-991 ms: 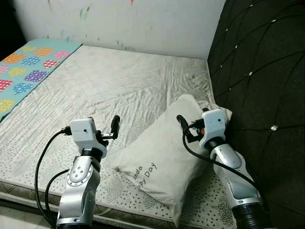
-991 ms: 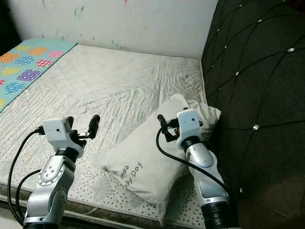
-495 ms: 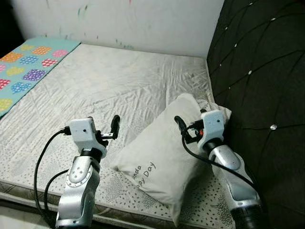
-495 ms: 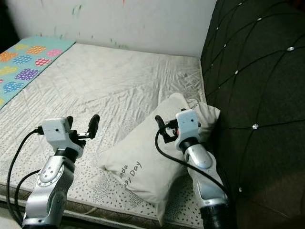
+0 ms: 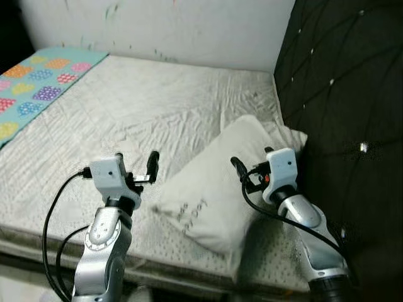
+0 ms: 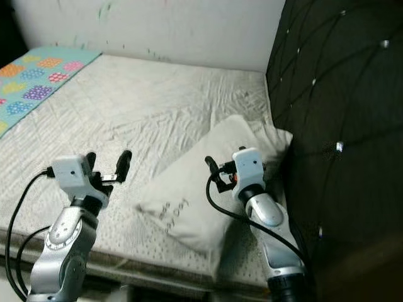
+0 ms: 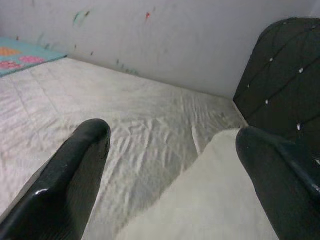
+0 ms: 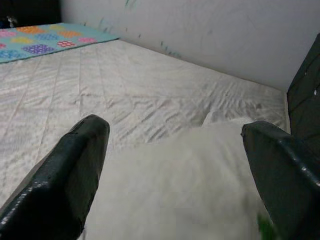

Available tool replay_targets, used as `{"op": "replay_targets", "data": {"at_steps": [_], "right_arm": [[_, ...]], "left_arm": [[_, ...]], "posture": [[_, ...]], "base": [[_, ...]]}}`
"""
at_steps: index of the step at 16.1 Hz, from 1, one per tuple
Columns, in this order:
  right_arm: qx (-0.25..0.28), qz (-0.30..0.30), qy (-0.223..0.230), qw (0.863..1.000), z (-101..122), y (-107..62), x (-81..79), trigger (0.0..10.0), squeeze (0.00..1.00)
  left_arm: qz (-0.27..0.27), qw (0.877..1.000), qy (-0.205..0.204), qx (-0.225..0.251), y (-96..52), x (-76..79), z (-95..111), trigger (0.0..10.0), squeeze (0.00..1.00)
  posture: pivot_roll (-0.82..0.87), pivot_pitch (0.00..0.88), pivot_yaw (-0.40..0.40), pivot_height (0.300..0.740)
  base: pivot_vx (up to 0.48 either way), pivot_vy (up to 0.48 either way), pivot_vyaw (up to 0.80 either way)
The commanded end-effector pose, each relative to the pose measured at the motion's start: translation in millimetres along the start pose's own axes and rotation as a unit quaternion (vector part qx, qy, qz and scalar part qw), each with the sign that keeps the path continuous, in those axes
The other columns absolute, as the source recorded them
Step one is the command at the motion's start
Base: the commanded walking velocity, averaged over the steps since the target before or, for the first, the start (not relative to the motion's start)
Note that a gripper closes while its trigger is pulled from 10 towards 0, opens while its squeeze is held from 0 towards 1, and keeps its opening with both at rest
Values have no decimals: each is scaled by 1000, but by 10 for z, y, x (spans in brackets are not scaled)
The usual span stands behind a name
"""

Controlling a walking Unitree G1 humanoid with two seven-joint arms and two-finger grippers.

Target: Clean up the room

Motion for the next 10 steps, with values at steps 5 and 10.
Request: {"op": "replay_targets", "data": {"at_steps": [5,10], "right_arm": [[7,9,-5,1000,51,6,-11,10000,0],[9,9,-10,1000,58,8,18,10000,0]], "left_arm": [[-2,1000,3,5,-14,12,43,10000,0],[-20,1000,-2,20,-25,56,92,10000,0]], "posture": [[-167,0,-25,618],[-172,0,-31,618]], "base": [[0,0,0],[0,0,0]]}}
Point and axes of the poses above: a point about 5 cm out from each wrist's last joint towards the gripper, its own y axis pointing out of the wrist towards the gripper, its own z axis along the axis of the wrist's last joint, x = y × z, the point moved 3 cm from there along y, pointing out of the wrist towards the gripper, and after that the axes turned 4 degrees about -y, right-handed, at the moved point
